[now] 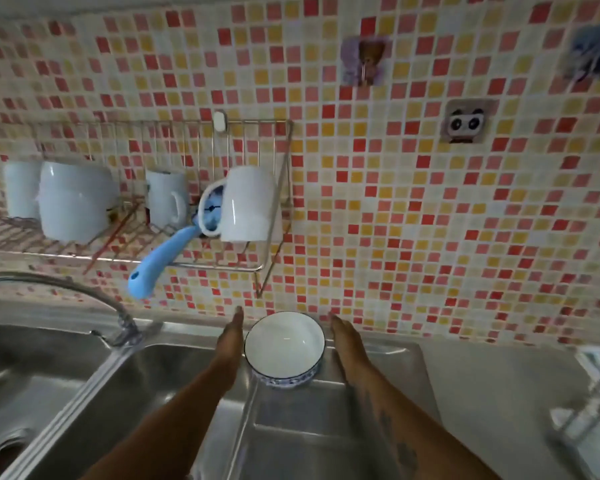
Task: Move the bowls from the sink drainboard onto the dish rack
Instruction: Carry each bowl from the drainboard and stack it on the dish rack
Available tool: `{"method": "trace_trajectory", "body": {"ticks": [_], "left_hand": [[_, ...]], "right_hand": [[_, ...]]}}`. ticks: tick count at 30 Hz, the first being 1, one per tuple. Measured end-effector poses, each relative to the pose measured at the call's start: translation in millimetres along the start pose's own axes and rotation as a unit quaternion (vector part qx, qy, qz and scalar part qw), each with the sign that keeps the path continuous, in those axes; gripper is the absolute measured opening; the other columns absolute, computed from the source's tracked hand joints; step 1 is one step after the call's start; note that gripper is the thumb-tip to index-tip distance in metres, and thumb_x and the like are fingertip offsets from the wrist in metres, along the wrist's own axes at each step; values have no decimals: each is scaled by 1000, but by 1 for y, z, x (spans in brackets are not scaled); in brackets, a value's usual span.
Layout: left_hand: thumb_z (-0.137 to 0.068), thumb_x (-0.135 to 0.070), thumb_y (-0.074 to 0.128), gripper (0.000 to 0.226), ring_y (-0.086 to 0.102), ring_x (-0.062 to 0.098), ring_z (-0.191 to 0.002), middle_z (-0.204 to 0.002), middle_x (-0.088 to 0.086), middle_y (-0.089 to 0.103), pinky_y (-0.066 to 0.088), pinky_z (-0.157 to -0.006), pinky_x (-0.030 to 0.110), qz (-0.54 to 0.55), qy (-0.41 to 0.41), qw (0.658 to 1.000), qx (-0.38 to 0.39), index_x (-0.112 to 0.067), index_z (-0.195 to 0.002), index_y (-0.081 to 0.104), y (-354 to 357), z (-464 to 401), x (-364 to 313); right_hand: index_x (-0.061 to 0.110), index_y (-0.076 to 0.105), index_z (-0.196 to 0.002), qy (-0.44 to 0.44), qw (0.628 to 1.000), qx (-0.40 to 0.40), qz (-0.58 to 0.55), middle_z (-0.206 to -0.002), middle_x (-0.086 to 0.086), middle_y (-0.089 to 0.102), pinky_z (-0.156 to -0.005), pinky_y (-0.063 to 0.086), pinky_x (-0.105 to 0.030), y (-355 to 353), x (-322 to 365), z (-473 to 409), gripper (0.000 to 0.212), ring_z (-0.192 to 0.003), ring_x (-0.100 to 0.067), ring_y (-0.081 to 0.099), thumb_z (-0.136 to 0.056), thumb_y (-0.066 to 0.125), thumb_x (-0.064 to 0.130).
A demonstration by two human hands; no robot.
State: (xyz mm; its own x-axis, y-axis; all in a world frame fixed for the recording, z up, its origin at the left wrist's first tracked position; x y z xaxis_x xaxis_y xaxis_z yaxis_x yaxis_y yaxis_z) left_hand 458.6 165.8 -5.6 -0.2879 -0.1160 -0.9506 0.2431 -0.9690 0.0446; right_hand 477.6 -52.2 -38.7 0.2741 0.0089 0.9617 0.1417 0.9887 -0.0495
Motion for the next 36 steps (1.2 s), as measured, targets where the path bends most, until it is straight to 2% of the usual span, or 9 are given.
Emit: {"method": "trace_trajectory", "body": {"ticks": [3,7,11,17,21,24,28,32,36], "left_hand": [[-98,-53,38,54,64,32,-83,-116,21,65,53,-73,38,85,-30,996,3,-8,-104,66,17,-6,21],[-100,-47,37,52,60,36,-99,-121,18,64,51,-84,43,154,-48,985,-56,-6,-122,60,17,-7,42],[-97,-48,40,51,63,40,-105,-125,16,66,52,-90,49,166,-70,982,-58,-10,-124,61,19,-4,46],[-102,-42,31,40,70,28,-74,-102,11,72,60,-53,34,225,-56,973,12,-17,-113,60,44,41,25],[-102,-41,32,37,72,30,-71,-81,4,75,60,-51,41,276,-71,956,66,-21,-111,61,60,96,-3],[-101,-50,30,47,75,34,-73,-85,7,78,62,-55,47,275,-90,945,151,-22,-130,56,75,146,-31],[-98,-49,29,55,56,38,-126,-137,13,60,48,-102,55,232,-67,903,355,-22,-143,47,111,267,-90],[-89,-40,48,35,74,38,-66,-83,12,78,57,-48,56,281,-18,893,352,-25,-85,80,146,380,-145],[-95,-47,44,35,73,39,-91,-112,8,75,54,-70,65,280,56,898,335,-36,-111,74,178,448,-169]], "right_hand": [[18,59,-126,22,999,10,-27,-134,-7,59,-107,43,-48,14,-16,-7,68,-119,-29,55,-75,48,62],[22,43,-141,33,998,18,-47,-142,-7,49,-107,42,-43,33,-28,6,43,-126,-28,49,-100,39,34],[27,40,-142,39,996,-1,-78,-149,-6,43,-111,39,-49,31,-37,9,44,-130,-28,46,-102,29,40],[27,42,-140,0,994,-41,-99,-147,-6,45,-107,44,-46,-1,-4,55,43,-129,-27,46,-103,24,41],[27,44,-138,-19,990,-68,-122,-145,-6,46,-101,44,-43,-36,42,112,40,-127,-27,48,-103,27,39],[41,50,-113,-72,988,-53,-124,-131,-1,52,-95,50,-42,-64,89,168,23,-115,-21,53,-103,29,40],[39,52,-120,-193,976,-40,-90,-123,7,55,-88,53,-32,-107,160,257,27,-105,-11,55,-103,31,37],[31,52,-130,-319,945,-47,-48,-122,18,52,-89,44,-16,-168,226,347,34,-107,2,51,-102,34,34],[27,52,-134,-409,912,-40,-17,-134,7,54,-98,48,-29,-232,269,422,38,-118,-8,52,-101,37,37]]}}
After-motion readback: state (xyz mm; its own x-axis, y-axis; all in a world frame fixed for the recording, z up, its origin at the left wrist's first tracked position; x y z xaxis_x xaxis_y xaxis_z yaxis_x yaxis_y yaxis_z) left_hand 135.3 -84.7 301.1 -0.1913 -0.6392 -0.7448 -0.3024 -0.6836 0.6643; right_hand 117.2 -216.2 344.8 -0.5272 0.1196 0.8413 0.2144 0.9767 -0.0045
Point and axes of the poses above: each hand's wrist, its own z-axis away from the middle knuckle, its own y-axis out of the palm, x = y × z, the point moved 8 cm from there along -z, towards the middle knuckle
